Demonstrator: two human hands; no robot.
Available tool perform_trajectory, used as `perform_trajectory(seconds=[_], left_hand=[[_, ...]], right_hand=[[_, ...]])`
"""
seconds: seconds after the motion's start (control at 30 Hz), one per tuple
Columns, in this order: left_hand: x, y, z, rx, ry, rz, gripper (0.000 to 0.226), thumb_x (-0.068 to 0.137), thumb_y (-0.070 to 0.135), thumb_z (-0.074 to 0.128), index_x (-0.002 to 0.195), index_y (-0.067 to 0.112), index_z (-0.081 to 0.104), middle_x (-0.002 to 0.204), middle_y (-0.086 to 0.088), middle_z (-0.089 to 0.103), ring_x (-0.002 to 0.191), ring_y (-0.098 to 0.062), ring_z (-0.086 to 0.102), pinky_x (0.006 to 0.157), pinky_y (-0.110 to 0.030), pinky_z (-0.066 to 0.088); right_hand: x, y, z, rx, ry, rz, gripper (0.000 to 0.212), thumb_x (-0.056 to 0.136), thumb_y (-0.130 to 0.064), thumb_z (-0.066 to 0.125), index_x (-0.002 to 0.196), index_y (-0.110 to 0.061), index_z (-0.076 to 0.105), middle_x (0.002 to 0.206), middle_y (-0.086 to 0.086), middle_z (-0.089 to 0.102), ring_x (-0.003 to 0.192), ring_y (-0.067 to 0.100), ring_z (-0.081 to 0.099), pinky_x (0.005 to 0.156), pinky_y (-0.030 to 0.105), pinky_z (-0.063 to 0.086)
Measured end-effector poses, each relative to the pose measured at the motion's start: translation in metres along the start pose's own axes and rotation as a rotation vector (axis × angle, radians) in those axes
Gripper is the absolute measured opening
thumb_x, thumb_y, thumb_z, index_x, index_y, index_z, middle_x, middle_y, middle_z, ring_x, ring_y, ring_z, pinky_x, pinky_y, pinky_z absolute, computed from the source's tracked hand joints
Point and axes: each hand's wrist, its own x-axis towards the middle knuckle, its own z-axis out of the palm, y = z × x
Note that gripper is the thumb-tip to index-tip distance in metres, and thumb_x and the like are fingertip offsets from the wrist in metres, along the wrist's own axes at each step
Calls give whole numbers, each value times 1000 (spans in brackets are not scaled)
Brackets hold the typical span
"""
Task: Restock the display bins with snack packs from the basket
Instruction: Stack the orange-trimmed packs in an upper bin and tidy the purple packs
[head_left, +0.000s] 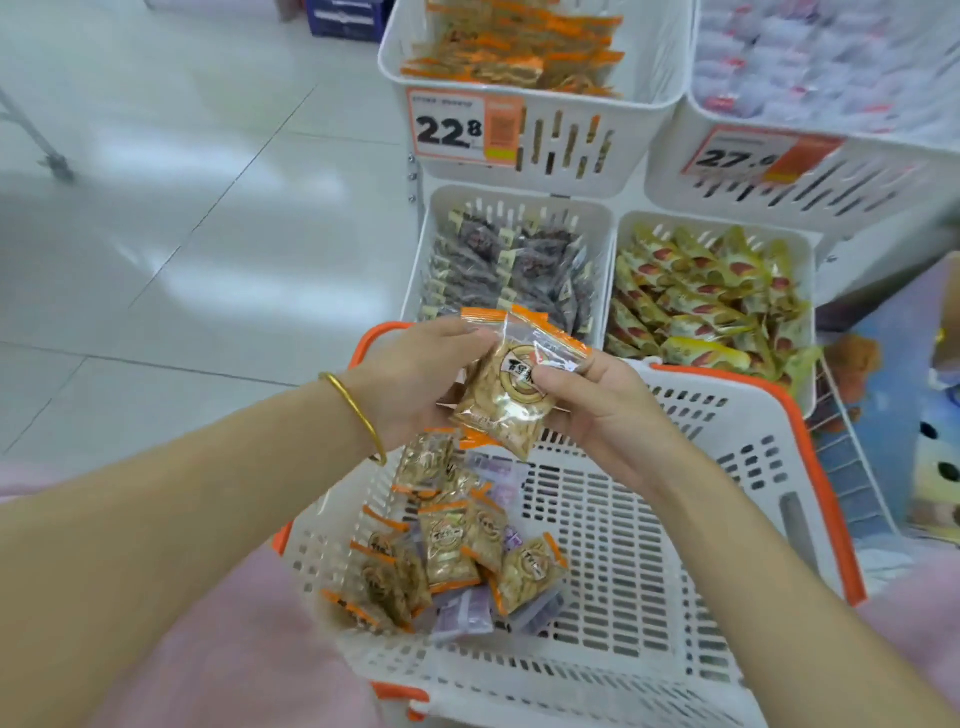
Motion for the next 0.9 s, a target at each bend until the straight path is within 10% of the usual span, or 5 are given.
perform_trajectory(seconds=[0.27, 0.5, 0.67, 0.8, 0.9], left_hand=[[9, 29, 12, -47, -88, 35, 22, 101, 29, 39, 103, 18, 58, 80, 0, 61, 69, -18, 58, 69, -36, 54], [23, 29, 23, 176, -316, 205, 34, 87, 26, 66, 118, 16, 58, 108, -7, 69, 95, -24, 66, 82, -38, 55], [32, 45, 20, 342, -250, 388, 44, 85, 15, 68, 123, 29, 49, 111, -1, 64, 94, -16, 62, 72, -29, 51], [44, 101, 21, 383, -154, 606, 30, 86, 12, 66, 100, 34, 52, 97, -3, 62, 87, -18, 57, 69, -27, 49], [79, 149, 11, 437, 76, 749, 53, 82, 30, 69, 130, 32, 46, 125, -7, 55, 113, -18, 55, 90, -38, 51]], right_hand=[[-16, -35, -36, -16, 168, -128, 16, 76, -4, 66, 67, -18, 68, 73, 1, 66, 59, 11, 59, 48, 21, 46], [0, -43, -30, -192, 261, -189, 30, 76, -7, 75, 81, -11, 46, 81, 13, 56, 62, 14, 59, 47, 23, 44], [8, -91, -37, -380, 32, -44, 55, 76, -19, 77, 121, -35, 50, 85, 8, 69, 63, 15, 59, 45, 25, 43], [34, -155, -37, -495, -32, -133, 36, 81, -11, 71, 111, -28, 60, 83, 1, 73, 52, 15, 64, 36, 20, 42], [62, -204, -35, -501, 153, -293, 19, 83, -6, 69, 99, -13, 62, 67, 0, 69, 48, 12, 63, 39, 20, 48]])
